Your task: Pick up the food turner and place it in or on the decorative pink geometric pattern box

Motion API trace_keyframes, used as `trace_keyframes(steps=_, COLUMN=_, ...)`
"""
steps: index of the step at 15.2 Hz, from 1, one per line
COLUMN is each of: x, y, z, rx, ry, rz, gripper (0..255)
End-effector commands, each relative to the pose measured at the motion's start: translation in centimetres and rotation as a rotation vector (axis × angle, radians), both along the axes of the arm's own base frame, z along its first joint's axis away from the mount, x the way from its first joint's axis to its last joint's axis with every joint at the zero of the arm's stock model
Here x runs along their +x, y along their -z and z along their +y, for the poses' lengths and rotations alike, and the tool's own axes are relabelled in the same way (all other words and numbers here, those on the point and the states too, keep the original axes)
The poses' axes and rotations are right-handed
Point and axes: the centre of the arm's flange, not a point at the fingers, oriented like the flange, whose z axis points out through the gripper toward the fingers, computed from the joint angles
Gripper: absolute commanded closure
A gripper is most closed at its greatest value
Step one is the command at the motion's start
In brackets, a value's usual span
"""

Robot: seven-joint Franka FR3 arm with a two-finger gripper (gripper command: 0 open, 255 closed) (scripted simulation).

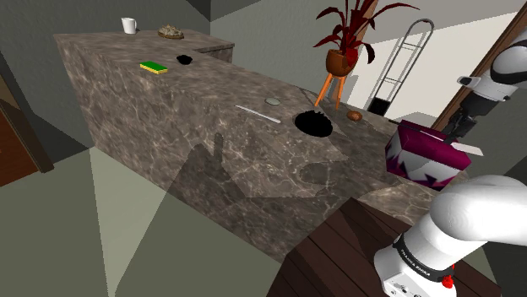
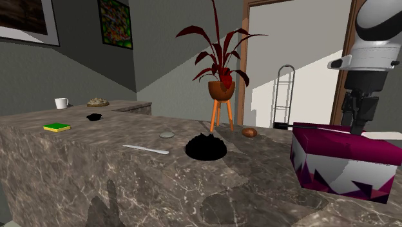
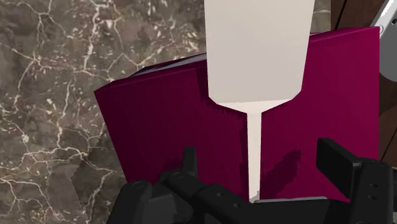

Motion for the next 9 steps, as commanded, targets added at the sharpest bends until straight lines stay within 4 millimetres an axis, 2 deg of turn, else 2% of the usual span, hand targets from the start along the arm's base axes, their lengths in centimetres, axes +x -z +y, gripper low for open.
trace_keyframes(steps=1, x=0.0, y=0.0, z=0.0, rx=0.0, ry=0.0, rz=0.0, gripper=0)
trace_keyframes(steps=2, x=0.0, y=0.0, z=0.0, rx=0.0, ry=0.0, rz=0.0, gripper=0)
trace_keyframes(steps=6, x=-0.3, y=-5.0, z=-0.1, rx=0.0, ry=0.0, rz=0.0, gripper=0)
trace_keyframes(steps=9, x=-0.3, y=-5.0, z=-0.1, rx=0.0, ry=0.0, rz=0.0, gripper=0)
